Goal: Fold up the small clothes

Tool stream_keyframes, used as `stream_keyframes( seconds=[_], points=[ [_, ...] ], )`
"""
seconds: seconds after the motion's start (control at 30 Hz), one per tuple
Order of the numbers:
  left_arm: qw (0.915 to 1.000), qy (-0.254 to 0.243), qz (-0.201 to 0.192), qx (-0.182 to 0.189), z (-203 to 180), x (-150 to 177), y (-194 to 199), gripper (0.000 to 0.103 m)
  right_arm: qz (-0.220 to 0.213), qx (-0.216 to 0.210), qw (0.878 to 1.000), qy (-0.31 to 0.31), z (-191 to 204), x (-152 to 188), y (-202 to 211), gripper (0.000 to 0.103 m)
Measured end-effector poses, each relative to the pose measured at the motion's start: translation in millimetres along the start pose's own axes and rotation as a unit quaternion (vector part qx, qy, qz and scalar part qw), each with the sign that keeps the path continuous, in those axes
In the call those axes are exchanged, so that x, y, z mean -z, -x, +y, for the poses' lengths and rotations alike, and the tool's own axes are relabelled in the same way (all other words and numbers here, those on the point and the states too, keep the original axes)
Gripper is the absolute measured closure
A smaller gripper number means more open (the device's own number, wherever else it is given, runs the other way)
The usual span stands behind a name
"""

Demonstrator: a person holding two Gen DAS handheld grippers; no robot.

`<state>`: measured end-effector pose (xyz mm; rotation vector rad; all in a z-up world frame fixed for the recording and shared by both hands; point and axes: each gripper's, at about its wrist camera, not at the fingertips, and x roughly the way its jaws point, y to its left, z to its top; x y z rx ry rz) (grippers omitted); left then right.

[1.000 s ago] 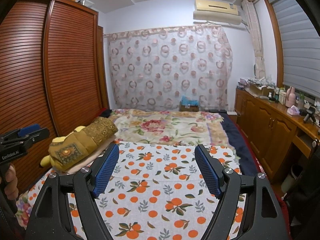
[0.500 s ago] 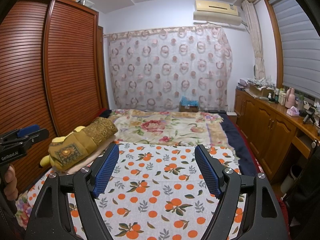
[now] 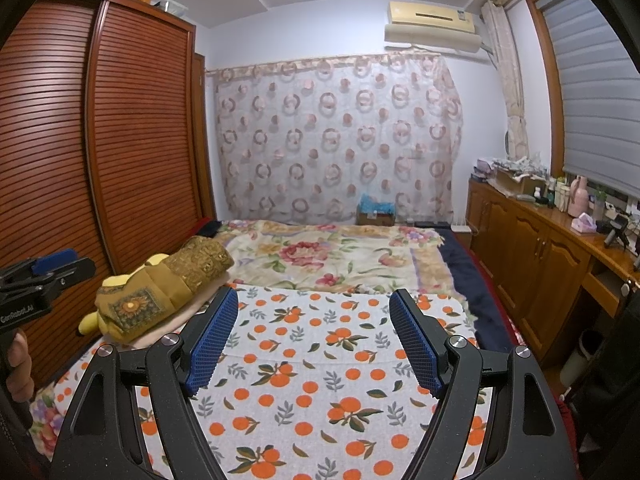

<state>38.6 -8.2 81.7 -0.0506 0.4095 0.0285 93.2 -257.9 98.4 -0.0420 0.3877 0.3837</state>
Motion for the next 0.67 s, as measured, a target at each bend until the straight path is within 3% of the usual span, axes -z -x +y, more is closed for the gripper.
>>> stream_keyframes(
  seconds=[0.67],
  points=[
    [1.0, 0.0, -0.001, 0.0, -1.2, 2.4, -0.6, 0.042, 0.001, 0.0, 1.0, 0.001, 0.4, 0.6, -0.2, 0.023]
  ],
)
